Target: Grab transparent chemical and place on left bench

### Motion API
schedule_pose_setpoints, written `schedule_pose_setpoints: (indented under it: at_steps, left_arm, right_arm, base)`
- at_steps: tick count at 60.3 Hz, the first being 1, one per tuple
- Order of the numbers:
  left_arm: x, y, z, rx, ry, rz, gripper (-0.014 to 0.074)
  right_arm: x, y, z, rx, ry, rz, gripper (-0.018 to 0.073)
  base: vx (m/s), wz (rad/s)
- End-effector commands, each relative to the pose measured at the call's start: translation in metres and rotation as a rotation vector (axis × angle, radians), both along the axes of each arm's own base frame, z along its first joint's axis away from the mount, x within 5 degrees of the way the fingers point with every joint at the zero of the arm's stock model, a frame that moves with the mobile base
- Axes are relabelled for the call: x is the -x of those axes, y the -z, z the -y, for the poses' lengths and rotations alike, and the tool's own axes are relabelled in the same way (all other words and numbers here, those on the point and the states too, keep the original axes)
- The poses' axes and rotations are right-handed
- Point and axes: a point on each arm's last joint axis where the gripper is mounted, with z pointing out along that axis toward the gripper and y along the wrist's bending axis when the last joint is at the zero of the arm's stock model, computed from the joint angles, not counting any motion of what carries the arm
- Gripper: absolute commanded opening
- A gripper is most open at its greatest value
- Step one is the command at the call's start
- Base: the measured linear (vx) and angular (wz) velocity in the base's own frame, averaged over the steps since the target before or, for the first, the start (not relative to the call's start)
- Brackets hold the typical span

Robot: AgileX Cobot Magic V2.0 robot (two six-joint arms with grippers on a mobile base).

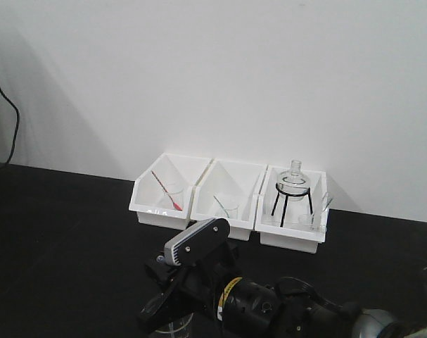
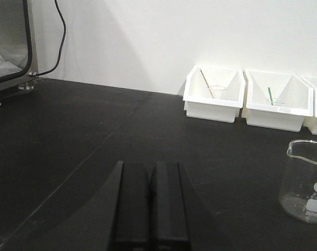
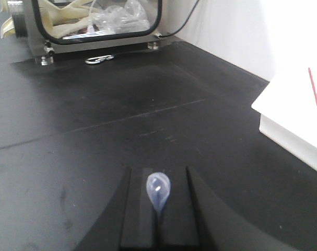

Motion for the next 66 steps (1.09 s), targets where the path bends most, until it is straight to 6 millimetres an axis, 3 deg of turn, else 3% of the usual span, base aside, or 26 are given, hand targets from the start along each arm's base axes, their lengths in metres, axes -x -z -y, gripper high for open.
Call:
schedule_pose_setpoints:
  at_steps: [1,16,26,32,47,56,66]
  left_arm:
    - [0.001,-0.003,0.000,0.014,0.001,0.081,-0.0003]
    - [0.001,-0.003,0.000,0.014,0.001,0.081,-0.0003]
    - [0.001,-0.003,0.000,0.014,0.001,0.081,-0.0003]
    - [0.001,-0.003,0.000,0.014,0.001,0.081,-0.0003]
    - [0.001,-0.003,0.000,0.014,0.001,0.081,-0.0003]
    - [0.001,-0.003,0.000,0.014,0.001,0.081,-0.0003]
    - [0.001,-0.003,0.000,0.014,0.001,0.081,-0.0003]
  right_arm:
    - [-0.003,-0.026,-0.001,-0.091,0.003,0.075,0.0218]
    - [-0.003,-0.026,-0.001,-0.098,0.000,0.079,0.0510]
    - [0.007,-0.051,0.010,-0.092,0.017,0.094,0.0552]
    - [0.028,-0.071,0.029,-0.057,0.044,0.079,0.0552]
    - [0.115,-0.115,0.103,-0.068,0.090,0.126,0.0552]
    - [0.154,-0.118,0.141,0.002,0.155,0.085,0.0552]
    - [0.176,-0.113,0.161,0.010,0.177,0.077,0.0552]
  base:
    - [0.00,0.00]
    - [0.00,0.00]
    - [0.00,0.00]
    - [0.00,0.00]
    - [0.00,0.00]
    - [0.00,0.00]
    - [0.00,0.00]
